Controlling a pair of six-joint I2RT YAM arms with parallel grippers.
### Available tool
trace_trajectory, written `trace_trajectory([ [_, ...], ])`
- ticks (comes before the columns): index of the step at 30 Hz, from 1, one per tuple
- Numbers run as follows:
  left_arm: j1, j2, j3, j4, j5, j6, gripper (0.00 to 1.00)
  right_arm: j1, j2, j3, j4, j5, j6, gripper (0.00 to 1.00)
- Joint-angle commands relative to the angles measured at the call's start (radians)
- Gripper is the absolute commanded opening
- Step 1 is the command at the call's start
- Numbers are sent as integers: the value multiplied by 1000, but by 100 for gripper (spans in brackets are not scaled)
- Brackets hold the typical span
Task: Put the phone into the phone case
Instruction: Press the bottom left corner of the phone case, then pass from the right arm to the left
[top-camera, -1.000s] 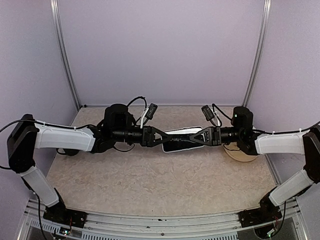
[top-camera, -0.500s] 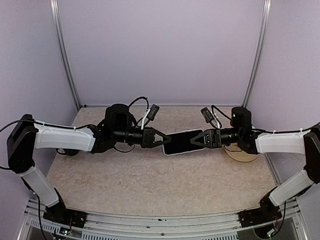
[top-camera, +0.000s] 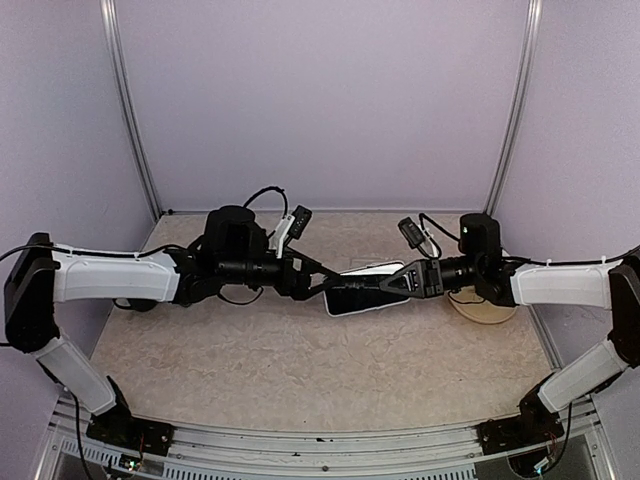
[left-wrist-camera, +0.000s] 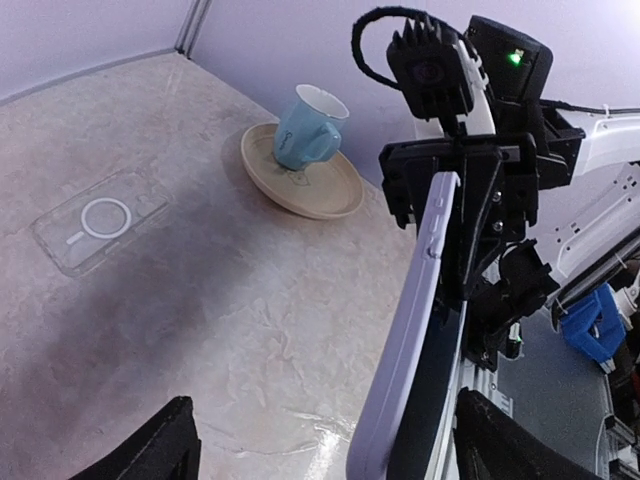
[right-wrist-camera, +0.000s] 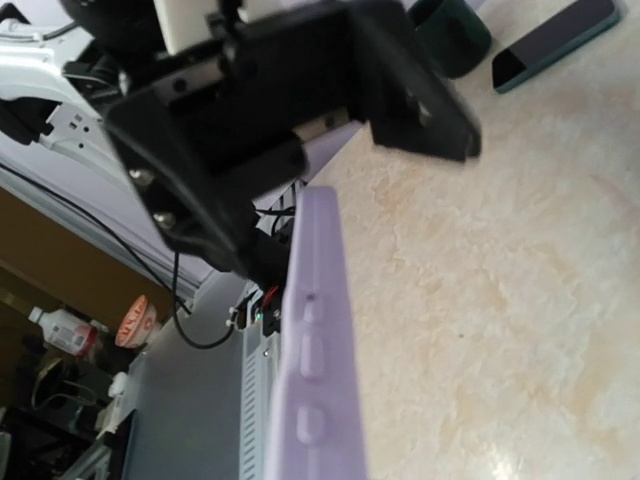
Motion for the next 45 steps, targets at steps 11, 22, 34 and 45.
trace_trajectory([
  [11,-157,-121,51,-114,-403,547,99,12,-2,52,-65,-16,38,0],
  [22,-257,-24,145,-143,-406,833,99,48,13,81,-145,30,14,0],
  [34,-378,148,268,-209,-636,970,99,80,21,99,-163,65,23,0],
  [45,-359,164,258,-180,-701,947,99,94,19,104,-167,66,21,0],
])
